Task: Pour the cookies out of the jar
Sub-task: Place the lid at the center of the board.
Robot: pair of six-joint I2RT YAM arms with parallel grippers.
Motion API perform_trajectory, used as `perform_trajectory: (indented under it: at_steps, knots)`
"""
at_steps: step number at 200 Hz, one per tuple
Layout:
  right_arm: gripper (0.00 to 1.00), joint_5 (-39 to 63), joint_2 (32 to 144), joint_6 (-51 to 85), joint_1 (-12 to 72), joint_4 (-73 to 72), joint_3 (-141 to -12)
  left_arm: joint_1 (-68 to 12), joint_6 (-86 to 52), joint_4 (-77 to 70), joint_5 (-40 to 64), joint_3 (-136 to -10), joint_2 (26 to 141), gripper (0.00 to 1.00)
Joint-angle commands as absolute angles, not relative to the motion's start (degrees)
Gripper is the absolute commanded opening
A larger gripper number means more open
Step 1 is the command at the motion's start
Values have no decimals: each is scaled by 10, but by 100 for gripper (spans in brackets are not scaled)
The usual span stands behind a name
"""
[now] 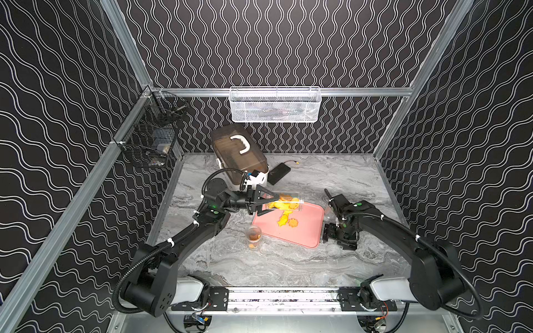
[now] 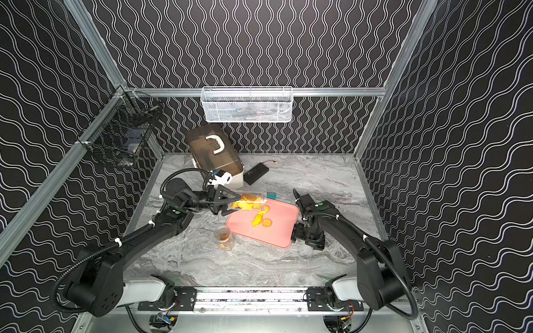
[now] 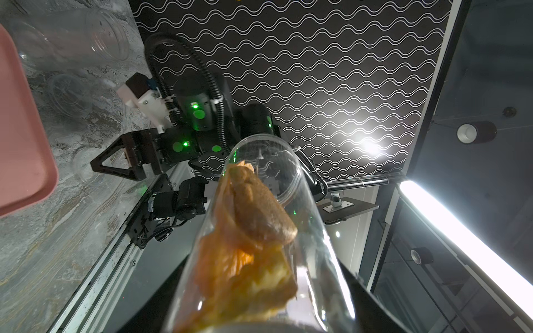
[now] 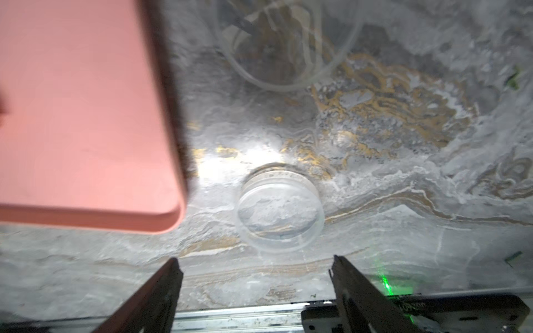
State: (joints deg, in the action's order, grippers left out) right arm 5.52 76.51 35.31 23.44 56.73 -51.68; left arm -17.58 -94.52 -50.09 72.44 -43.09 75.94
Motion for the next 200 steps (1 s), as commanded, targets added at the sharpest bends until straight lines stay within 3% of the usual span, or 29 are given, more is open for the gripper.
perform_trajectory:
  at_steps: [1,49,90,138,174,200]
  knots:
    - [86,93,718,336,235,602,-554,-174,-944,-521,732,-431,758,67]
    - [88,235,598,270,234,588,-653,-175,-910,-496,736,-439,784,66]
    - [90,325,575,256,234,547,-683,-175,-720,-281,738,-479,803,67]
    - [94,357,570,289,233,470,-663,-175,-568,-106,737,-514,834,67]
    - [98,358,563,295,233,460,-652,-175,-567,-148,742,-491,867,67]
    - [100,352,561,285,232,473,-653,-175,-643,-294,744,-462,905,67]
